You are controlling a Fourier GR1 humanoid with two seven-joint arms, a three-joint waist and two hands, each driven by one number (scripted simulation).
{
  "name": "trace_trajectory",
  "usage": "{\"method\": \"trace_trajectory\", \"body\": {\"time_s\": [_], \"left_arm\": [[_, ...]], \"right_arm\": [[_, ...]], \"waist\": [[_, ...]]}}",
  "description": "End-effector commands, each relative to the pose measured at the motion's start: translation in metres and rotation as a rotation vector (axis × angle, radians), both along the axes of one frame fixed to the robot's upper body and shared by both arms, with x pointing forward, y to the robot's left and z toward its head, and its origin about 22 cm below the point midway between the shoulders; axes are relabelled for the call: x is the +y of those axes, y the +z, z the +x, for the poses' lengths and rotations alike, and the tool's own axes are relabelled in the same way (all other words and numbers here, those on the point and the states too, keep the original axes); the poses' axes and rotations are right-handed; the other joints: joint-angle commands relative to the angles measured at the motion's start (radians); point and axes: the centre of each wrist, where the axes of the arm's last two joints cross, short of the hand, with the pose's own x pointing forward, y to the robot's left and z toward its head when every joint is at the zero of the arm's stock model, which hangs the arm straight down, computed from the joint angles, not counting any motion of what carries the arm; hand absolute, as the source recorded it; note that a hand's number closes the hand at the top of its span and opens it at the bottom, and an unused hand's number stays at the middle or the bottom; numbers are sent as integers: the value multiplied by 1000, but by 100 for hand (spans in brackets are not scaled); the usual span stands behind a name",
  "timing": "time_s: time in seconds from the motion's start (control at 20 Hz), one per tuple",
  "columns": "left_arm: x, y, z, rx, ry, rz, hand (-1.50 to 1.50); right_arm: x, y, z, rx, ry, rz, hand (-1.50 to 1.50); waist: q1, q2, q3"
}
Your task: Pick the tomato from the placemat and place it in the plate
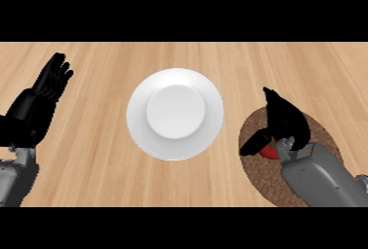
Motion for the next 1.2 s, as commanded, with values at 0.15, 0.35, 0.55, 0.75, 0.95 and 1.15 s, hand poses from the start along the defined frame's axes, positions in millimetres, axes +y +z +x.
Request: {"method": "trace_trajectory", "body": {"time_s": [0.15,0.35,0.55,0.75,0.95,1.15], "left_arm": [[4,-1,1,-9,-6,4,0],[-2,1,2,-13,-2,-11,0],[-13,-4,4,-6,-7,11,0],[-18,-3,-10,-13,-10,-3,0],[-16,11,-6,-5,-16,0,0],[0,-11,-1,-2,-11,-6,0]], "right_arm": [[-7,-32,-4,224,-157,-140,-150],[-6,-31,1,254,-192,-144,-150],[-25,-40,-4,276,-188,-117,-150],[-20,-55,-2,292,-179,-88,-150],[-37,-77,-21,325,-194,-94,-150],[-33,-74,0,353,-188,-112,-150]], "waist": [[5,5,1],[9,4,1],[5,4,2],[16,3,2],[10,3,2],[14,6,2]]}}
